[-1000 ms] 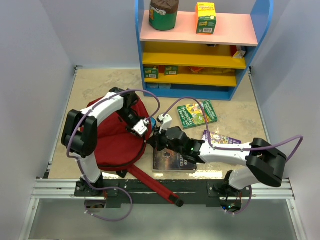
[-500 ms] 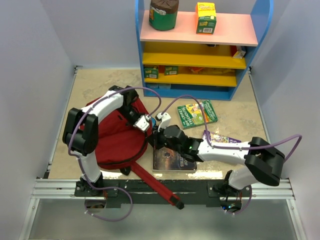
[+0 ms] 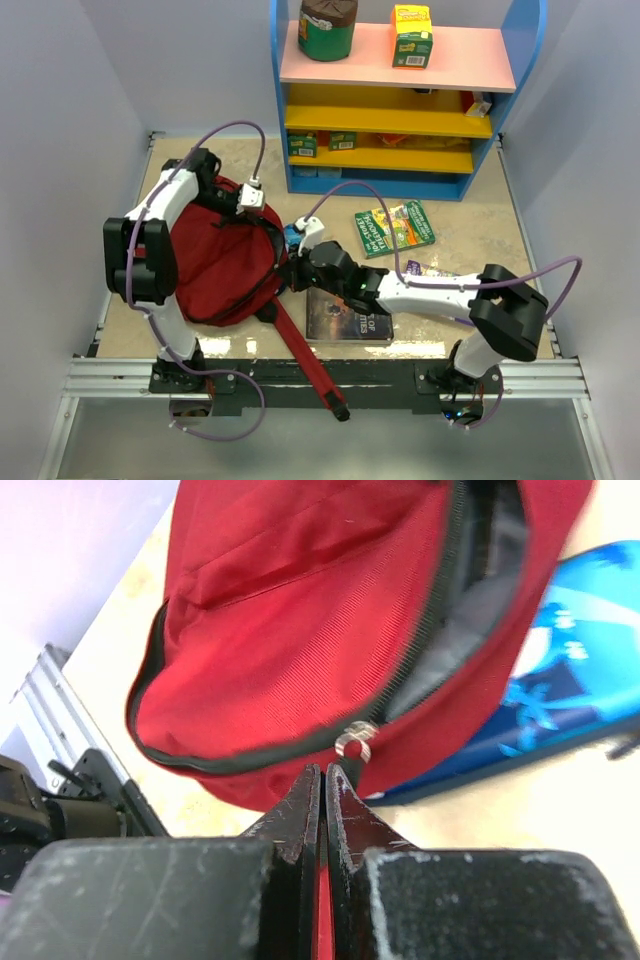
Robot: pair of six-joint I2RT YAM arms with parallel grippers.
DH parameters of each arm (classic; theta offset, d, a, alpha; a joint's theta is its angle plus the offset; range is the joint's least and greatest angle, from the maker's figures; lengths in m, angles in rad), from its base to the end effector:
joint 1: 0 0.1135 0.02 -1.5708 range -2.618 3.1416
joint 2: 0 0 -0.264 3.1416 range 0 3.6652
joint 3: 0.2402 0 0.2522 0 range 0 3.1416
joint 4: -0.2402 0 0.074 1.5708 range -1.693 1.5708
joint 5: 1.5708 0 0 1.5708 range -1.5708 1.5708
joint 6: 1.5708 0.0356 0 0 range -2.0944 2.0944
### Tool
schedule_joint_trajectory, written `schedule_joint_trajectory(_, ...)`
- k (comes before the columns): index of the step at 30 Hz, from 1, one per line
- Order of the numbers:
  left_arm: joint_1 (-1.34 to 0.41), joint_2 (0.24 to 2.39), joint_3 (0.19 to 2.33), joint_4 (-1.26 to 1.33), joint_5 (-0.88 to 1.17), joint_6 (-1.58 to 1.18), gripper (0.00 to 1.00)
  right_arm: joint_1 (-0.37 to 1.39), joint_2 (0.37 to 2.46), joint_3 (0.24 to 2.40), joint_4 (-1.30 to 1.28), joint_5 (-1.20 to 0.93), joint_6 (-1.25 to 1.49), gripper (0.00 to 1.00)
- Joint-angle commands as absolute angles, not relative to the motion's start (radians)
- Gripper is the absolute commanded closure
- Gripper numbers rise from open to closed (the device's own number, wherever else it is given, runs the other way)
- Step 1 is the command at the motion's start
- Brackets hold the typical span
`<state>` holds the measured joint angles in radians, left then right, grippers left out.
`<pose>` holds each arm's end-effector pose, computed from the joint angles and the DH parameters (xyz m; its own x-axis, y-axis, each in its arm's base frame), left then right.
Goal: Pack the student bag
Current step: Unzip the student bag at the center of the board.
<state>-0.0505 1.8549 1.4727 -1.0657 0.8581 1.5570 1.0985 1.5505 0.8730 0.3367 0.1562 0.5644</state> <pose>0.3538 -0.0449 0.2347 0.1120 0.6490 -0.7525 0.9928 -0.0412 0.1122 0.1623 0.3056 0.2342 -0.5633 0.0587 -0.8241 -0.6056 0.6492 0.4602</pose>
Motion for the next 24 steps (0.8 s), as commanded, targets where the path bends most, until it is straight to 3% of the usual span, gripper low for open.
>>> schedule_joint_trajectory(1, -0.048, 1.749, 1.353, -0.728, 0.922, 1.195, 1.00, 1.170, 1.595, 0.998, 0.336, 0.126, 0.549, 1.00)
schedule_joint_trajectory(8, -0.020, 1.727, 1.313, -0.287, 0.635, 0.634, 1.00, 1.196, 1.618, 1.015, 0.339, 0.100, 0.592, 1.00)
schedule_joint_trajectory(15, -0.017, 1.732, 1.399, -0.469, 0.719, 0.612, 1.00, 1.193, 1.658, 1.069, 0.273, 0.164, 0.603, 1.00)
schedule_joint_trajectory(20, -0.012, 1.739, 1.485, -0.609, 0.626, 0.594, 0.87, 1.174, 1.686, 1.111, 0.242, 0.184, 0.615, 1.00)
schedule_joint_trajectory(24, 0.032, 1.787, 1.525, -0.638, 0.574, 0.485, 0.94, 1.204, 1.767, 1.187, 0.319, 0.075, 0.577, 1.00)
